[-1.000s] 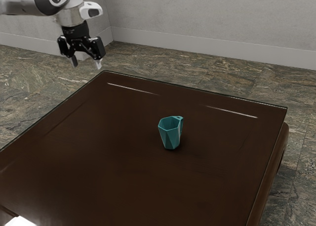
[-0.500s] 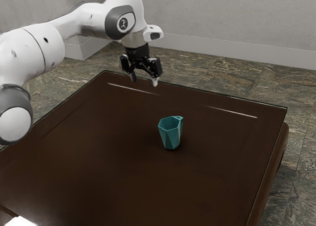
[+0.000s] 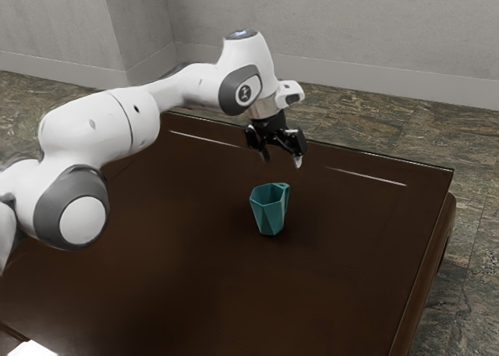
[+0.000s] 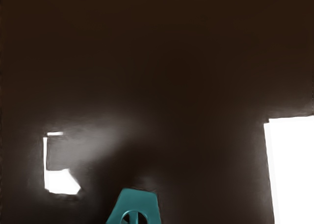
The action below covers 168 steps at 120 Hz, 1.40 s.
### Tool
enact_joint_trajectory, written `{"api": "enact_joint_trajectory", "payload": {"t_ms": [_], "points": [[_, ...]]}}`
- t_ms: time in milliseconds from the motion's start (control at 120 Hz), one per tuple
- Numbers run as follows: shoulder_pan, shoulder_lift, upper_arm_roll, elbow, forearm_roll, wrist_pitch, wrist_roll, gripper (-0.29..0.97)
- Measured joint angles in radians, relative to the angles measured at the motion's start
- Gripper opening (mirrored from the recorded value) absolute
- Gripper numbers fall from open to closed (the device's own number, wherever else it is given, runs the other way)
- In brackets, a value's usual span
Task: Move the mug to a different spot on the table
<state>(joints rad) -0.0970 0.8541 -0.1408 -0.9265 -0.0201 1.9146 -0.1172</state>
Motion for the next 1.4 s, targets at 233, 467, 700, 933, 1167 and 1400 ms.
{"api": "enact_joint_trajectory", "payload": {"t_ms": [233, 467, 700, 933, 1167, 1400], "points": [[0.025, 0.167, -0.031, 0.25, 0.023, -0.12, -0.007, 0.66], [0.028, 0.203, -0.055, 0.287, 0.026, -0.265, -0.012, 0.66], [0.019, 0.219, -0.055, 0.295, 0.07, -0.303, -0.018, 0.66], [0.014, 0.251, -0.057, 0.299, 0.082, -0.246, -0.023, 0.66], [0.014, 0.271, -0.057, 0.299, 0.085, -0.191, -0.029, 0.6], [0.014, 0.273, -0.059, 0.295, 0.084, -0.152, -0.038, 0.34]]}}
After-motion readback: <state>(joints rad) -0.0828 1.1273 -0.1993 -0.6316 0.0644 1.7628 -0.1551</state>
